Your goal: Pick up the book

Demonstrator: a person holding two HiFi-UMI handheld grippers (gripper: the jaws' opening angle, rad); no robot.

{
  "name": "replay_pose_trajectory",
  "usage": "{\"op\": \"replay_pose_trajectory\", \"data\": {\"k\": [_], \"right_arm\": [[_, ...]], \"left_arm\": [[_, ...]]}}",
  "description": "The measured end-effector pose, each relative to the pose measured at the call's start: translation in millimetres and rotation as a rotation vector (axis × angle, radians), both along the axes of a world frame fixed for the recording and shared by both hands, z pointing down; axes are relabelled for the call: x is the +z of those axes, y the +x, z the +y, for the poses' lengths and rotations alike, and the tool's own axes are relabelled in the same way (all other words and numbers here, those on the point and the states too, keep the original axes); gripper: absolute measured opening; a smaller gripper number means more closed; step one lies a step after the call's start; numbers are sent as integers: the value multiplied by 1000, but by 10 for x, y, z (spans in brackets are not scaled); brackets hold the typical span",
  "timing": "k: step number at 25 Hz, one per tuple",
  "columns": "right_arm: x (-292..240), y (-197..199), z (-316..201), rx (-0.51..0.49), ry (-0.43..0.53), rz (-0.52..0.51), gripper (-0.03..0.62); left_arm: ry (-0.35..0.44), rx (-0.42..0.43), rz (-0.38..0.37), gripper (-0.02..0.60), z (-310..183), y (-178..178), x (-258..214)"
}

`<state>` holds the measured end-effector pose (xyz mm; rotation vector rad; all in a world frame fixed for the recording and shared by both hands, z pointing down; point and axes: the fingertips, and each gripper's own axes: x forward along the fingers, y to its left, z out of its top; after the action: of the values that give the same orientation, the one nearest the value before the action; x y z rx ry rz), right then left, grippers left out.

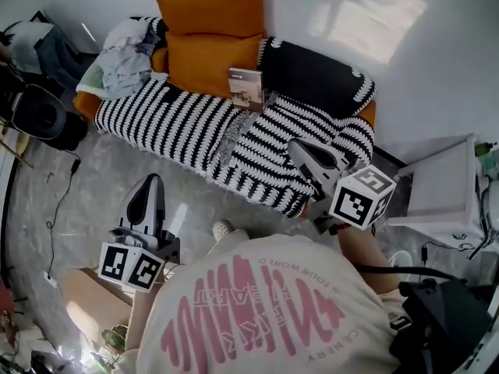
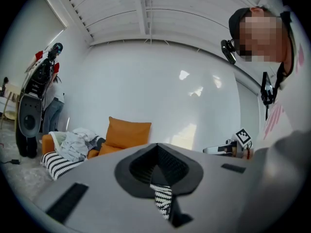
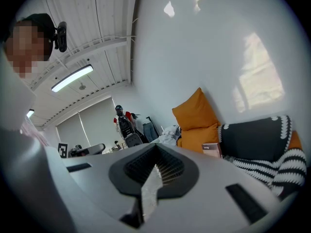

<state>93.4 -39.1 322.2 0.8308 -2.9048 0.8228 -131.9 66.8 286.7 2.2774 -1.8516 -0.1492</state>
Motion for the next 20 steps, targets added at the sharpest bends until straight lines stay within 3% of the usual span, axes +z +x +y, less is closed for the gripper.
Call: {"op": "replay_pose_trajectory", "data": {"k": [12,20], "right_arm": [[-69,-700,-196,46,3,4,9],[-119,-1240,-263,27,23,16,9]], "left_arm": [[0,67,-2,6,-309,-682,-63],[17,51,11,6,-351,-1186,-55]]}}
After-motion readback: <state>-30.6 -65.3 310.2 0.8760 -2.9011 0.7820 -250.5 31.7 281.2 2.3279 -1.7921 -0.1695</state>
